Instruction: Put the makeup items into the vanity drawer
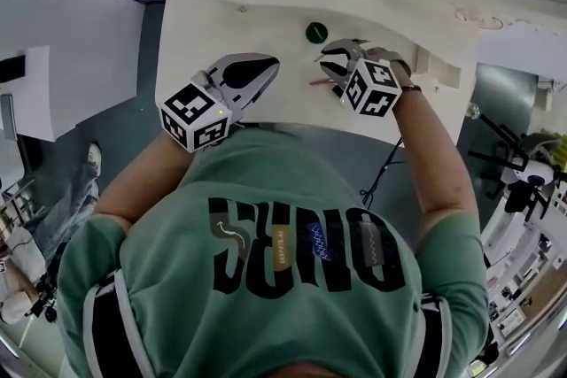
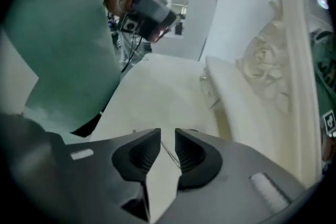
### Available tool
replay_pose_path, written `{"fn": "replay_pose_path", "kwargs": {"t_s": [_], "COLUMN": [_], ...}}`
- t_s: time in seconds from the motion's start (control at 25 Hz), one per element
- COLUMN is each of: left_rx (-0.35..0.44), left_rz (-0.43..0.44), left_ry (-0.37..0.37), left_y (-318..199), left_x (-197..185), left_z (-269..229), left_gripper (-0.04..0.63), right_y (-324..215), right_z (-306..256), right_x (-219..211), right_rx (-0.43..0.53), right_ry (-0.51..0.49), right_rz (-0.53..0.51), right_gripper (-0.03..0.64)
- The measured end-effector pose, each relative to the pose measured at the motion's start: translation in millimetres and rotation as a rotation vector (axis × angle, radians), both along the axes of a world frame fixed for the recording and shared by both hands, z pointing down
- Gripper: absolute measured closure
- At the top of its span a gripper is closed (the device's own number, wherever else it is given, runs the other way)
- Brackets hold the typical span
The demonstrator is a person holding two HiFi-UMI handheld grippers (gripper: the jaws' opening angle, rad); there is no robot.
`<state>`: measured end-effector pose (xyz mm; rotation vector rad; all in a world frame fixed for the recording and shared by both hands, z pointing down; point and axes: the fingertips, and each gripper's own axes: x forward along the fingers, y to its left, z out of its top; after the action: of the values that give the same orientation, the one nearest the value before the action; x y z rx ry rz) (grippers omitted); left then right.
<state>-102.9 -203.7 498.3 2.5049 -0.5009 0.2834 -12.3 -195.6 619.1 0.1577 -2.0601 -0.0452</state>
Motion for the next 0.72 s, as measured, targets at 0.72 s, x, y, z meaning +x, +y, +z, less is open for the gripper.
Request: {"fn": "replay_pose_path", "kwargs": {"t_s": [0.72], "left_rx": [-0.111], "left_rz": [0.04], "left_ry": [-0.009], "left_y": [-2.5], "left_x": [18.9], "left_z": [41.2], "left_gripper": [0.591], "right_y": [20.6], "right_z": [79.2], "right_x": [4.8], "right_rx": [-0.192], "right_ry": [0.149], "right_rz": [-0.236], "right_gripper": [0.598]}}
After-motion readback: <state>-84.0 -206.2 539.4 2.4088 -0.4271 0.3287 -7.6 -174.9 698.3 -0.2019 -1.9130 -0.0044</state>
